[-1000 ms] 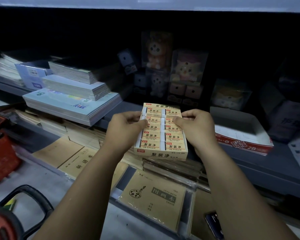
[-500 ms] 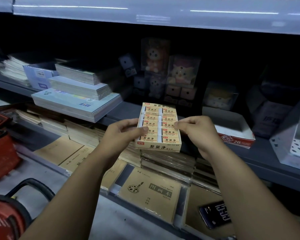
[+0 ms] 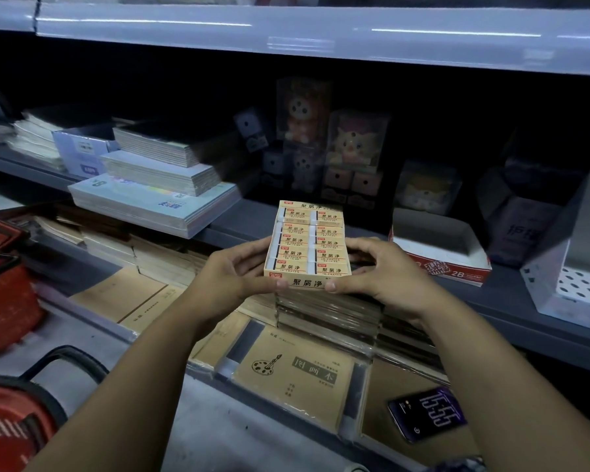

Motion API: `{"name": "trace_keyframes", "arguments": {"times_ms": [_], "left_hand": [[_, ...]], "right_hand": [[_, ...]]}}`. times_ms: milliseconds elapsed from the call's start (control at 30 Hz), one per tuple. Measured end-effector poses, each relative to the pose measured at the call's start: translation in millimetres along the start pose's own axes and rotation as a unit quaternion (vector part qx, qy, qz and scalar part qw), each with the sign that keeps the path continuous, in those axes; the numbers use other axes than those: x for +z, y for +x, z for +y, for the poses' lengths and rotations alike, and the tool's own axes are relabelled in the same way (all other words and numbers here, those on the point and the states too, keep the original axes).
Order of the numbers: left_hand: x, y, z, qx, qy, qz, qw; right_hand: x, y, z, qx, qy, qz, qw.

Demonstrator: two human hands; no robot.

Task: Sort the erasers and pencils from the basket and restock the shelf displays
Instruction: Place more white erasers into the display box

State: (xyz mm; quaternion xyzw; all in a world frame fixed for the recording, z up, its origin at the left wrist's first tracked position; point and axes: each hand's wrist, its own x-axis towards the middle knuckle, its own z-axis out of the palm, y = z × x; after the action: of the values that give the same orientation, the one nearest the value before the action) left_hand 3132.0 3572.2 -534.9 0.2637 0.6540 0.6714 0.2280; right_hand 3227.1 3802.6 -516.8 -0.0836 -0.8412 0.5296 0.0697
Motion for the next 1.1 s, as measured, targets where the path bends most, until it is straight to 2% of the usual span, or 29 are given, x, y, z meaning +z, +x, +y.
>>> {"name": "trace_keyframes", "arguments": {"times_ms": [167, 333, 467, 667, 833, 1100], "left_hand": [[0, -1, 1, 0.014, 0.011, 0.023, 1.000], [-6, 1, -2, 0.041, 0.035, 0.084, 0.995], [-12, 7, -7, 0.047, 0.031, 0.141, 0.988], [-18, 24, -18, 0.059, 0.047, 0.262, 0.962], [-14, 42, -23, 0.080, 0.074, 0.400, 0.910], [-12, 58, -34, 0.119, 0.134, 0.426, 0.887]], "right_hand": [[3, -3, -3, -0.009, -0.035, 0.029, 0.999], [17, 2, -11, -0.022, -0.115, 0.099, 0.988], [23, 14, -6, -0.042, -0.129, 0.104, 0.985], [33, 40, -1, -0.061, -0.127, 0.116, 0.983], [46, 69, -2, -0.071, -0.132, 0.129, 0.980], [61, 100, -10, -0.093, -0.155, 0.127, 0.975]]}}
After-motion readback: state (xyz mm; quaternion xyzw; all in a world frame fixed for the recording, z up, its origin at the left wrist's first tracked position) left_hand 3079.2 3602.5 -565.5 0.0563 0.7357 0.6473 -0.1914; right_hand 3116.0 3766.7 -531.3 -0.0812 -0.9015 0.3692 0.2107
